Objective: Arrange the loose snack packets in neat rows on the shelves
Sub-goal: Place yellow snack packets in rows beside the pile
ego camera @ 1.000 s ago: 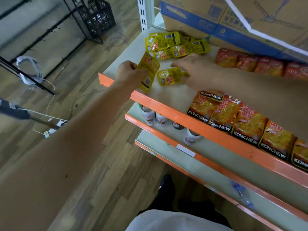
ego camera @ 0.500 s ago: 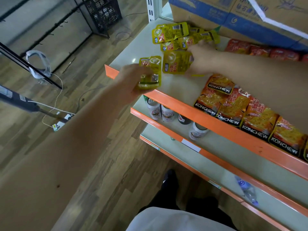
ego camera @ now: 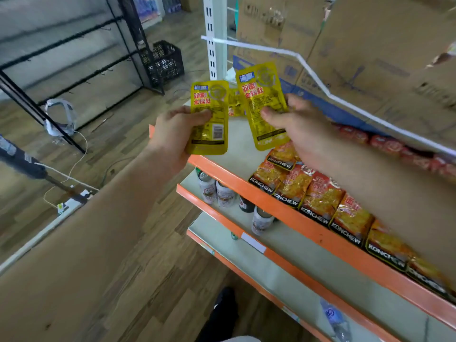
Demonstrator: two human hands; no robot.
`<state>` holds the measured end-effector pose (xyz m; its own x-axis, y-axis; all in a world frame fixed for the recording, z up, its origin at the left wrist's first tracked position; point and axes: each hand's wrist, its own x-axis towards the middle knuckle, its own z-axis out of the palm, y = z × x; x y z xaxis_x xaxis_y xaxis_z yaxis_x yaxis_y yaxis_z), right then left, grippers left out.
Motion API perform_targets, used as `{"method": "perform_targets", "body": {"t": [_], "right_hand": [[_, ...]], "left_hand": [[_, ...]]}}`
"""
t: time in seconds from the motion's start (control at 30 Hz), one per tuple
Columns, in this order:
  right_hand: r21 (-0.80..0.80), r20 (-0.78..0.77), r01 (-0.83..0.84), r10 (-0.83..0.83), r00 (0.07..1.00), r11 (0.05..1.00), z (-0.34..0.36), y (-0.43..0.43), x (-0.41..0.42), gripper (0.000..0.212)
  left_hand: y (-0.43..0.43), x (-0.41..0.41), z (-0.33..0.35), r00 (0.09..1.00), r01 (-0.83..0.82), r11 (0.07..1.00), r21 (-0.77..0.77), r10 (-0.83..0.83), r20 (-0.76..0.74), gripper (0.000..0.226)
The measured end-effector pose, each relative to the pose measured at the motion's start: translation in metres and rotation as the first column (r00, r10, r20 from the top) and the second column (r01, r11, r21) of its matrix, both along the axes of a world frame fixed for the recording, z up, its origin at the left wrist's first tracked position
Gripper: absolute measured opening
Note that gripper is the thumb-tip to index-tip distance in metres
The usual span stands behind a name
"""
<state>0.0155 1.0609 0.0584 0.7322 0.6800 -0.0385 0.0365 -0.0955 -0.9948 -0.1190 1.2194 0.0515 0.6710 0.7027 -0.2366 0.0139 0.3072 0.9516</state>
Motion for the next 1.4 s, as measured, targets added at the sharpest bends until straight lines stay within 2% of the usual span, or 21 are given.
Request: {"method": "perform_targets", "body": {"t": [0.07, 0.17, 0.3, 0.4, 0.53, 0.57, 0.73, 0.8, 0.97, 1.1, 1.2, 1.33, 1.4], "right_hand": [[0.031, -0.051, 0.002, 0.000, 0.999, 1.000, 0.013, -0.028, -0.010, 0.018], [0.054, -0.034, -0.003, 0.005, 0.999, 0.999, 0.036, -0.071, -0.026, 0.034], [0.089, -0.030, 0.019, -0.016, 0.999, 0.996, 0.055, -0.127, -0.048, 0.015], [0.119, -0.011, 0.028, -0.027, 1.000, 0.992, 0.070, -0.164, -0.069, 0.004], [0.168, 0.095, -0.039, 0.023, 0.995, 0.985, 0.086, -0.204, -0.094, 0.009], [0.182, 0.108, -0.046, 0.026, 0.994, 0.982, 0.089, -0.212, -0.098, 0.010], [0.280, 0.011, 0.011, -0.014, 1.000, 0.960, 0.113, -0.242, -0.112, 0.009], [0.299, -0.038, 0.067, -0.058, 0.998, 0.952, 0.120, -0.250, -0.116, 0.024], [0.352, -0.140, 0.186, -0.145, 0.980, 0.917, 0.128, -0.276, -0.129, 0.033], [0.361, -0.227, 0.139, -0.058, 0.972, 0.922, 0.142, -0.301, -0.148, 0.038], [0.401, -0.254, 0.082, 0.025, 0.967, 0.912, 0.149, -0.317, -0.164, 0.036], [0.428, -0.332, 0.159, -0.009, 0.943, 0.890, 0.145, -0.334, -0.179, 0.032], [0.447, -0.399, 0.170, 0.026, 0.916, 0.878, 0.141, -0.343, -0.187, 0.035]], "left_hand": [[-0.029, -0.008, 0.020, 0.998, 0.027, 1.000, 0.016, -0.028, 0.064, 0.010], [-0.073, -0.019, 0.045, 0.990, 0.061, 0.998, 0.027, -0.064, 0.123, 0.007], [-0.133, -0.036, 0.069, 0.986, 0.064, 0.995, 0.072, -0.074, 0.152, 0.027], [-0.167, -0.053, 0.081, 0.984, 0.053, 0.996, 0.073, -0.064, 0.169, 0.028], [-0.198, -0.074, 0.092, 0.975, 0.019, 0.988, 0.155, -0.053, 0.217, 0.009], [-0.204, -0.078, 0.095, 0.970, 0.012, 0.985, 0.175, -0.054, 0.239, 0.010], [-0.230, -0.091, 0.113, 0.945, 0.060, 0.984, 0.170, -0.111, 0.309, 0.010], [-0.239, -0.093, 0.118, 0.938, 0.098, 0.986, 0.135, -0.136, 0.319, 0.016], [-0.257, -0.093, 0.130, 0.904, 0.211, 0.972, 0.105, -0.235, 0.357, 0.037], [-0.268, -0.090, 0.135, 0.861, 0.336, 0.940, 0.067, -0.335, 0.383, 0.046], [-0.277, -0.088, 0.138, 0.798, 0.470, 0.882, 0.019, -0.434, 0.418, 0.052], [-0.294, -0.090, 0.140, 0.679, 0.653, 0.757, -0.041, -0.560, 0.474, 0.050], [-0.299, -0.092, 0.136, 0.663, 0.686, 0.725, -0.071, -0.580, 0.473, 0.049]]}}
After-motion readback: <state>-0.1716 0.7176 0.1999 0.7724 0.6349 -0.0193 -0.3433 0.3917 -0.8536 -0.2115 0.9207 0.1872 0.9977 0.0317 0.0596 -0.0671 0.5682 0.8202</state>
